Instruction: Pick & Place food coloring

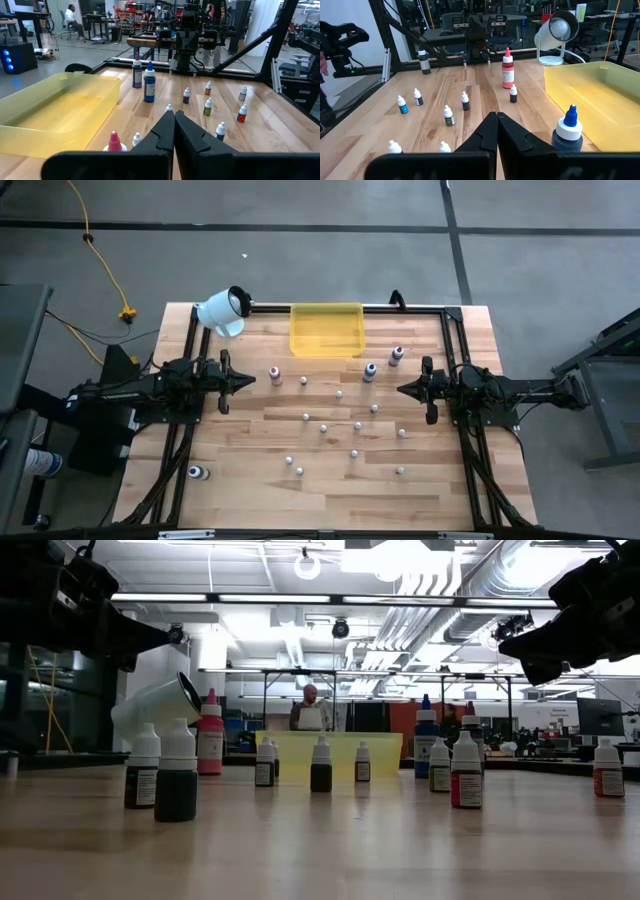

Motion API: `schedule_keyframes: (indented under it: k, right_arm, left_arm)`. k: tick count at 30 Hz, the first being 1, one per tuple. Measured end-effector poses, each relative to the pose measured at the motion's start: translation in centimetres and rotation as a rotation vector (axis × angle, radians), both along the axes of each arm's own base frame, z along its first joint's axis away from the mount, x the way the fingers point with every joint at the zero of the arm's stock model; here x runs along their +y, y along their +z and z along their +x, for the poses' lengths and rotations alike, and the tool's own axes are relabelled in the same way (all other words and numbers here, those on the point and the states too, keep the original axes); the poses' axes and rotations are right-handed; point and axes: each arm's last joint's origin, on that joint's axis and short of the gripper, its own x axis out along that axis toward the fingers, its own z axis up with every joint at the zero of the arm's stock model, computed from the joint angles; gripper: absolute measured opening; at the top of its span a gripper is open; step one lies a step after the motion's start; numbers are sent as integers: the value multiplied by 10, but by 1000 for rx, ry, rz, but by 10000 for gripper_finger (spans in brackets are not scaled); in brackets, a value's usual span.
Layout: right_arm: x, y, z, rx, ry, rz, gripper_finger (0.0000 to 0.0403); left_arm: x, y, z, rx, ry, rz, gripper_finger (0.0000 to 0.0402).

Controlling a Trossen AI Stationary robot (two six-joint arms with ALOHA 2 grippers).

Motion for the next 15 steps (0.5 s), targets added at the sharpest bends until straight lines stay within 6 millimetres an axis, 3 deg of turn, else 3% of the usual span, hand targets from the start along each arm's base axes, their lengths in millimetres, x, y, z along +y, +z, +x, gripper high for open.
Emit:
schedule_keyframes:
  k: [15]
  right_arm:
    - [0, 0, 0, -1, 0, 0, 0]
  left_arm:
    - [0, 0, 0, -1, 0, 0, 0]
